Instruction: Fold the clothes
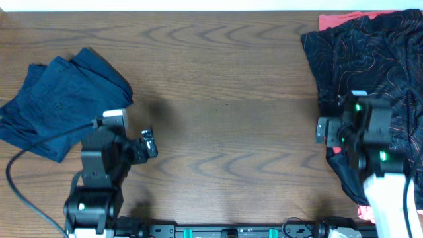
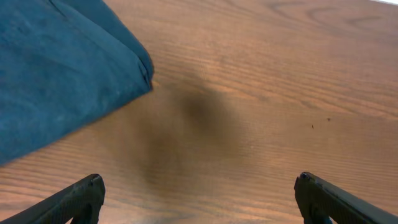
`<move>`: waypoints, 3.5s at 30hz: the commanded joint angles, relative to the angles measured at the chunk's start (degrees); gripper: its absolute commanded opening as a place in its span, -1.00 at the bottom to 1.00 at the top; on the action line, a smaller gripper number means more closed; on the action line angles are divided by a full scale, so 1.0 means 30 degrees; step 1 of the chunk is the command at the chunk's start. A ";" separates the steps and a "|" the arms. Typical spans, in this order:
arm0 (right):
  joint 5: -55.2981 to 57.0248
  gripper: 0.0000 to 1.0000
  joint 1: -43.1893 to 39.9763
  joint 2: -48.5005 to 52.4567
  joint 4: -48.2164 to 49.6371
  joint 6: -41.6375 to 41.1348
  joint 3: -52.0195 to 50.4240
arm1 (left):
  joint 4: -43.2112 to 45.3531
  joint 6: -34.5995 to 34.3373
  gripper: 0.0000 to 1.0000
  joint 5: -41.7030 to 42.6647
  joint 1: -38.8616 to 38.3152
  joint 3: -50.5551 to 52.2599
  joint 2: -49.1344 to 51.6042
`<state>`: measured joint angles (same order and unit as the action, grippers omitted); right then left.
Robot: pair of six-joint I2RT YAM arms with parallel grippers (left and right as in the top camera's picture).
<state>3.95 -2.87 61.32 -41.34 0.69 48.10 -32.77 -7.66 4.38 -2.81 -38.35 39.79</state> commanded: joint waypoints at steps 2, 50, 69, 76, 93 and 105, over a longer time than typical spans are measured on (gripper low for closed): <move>0.1217 0.98 -0.0240 0.2645 0.0095 -0.0146 0.0780 | -0.0117 -0.0029 0.96 0.0474 -0.0066 -0.0619 0.1195; -0.8459 -0.98 0.5552 0.7548 0.0918 -0.1435 0.4612 | 0.0095 -0.0029 0.96 0.0474 -0.0073 -0.0619 0.1938; -0.2710 0.99 1.0083 0.9887 1.0163 -0.4422 0.4568 | 0.0758 -0.0044 0.96 0.1872 -0.0073 -0.0619 0.1945; -0.0211 0.99 0.5486 0.7111 0.3490 -0.4430 0.4568 | 0.1530 -0.1851 0.96 0.5610 -0.0525 -0.0517 0.4138; 0.0051 0.99 -0.1122 0.5610 -0.2310 -0.4437 0.4568 | 0.9092 -0.5282 0.98 0.7541 -0.8728 -0.0510 1.5431; 0.0051 0.99 -0.1129 0.5610 -0.2608 -0.4437 0.4568 | 1.3879 -0.7053 -0.55 0.7541 -1.0630 -0.0510 1.8775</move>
<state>3.70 -5.87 78.85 -48.95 -12.21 61.39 7.94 -27.90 26.83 -34.44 -39.27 95.55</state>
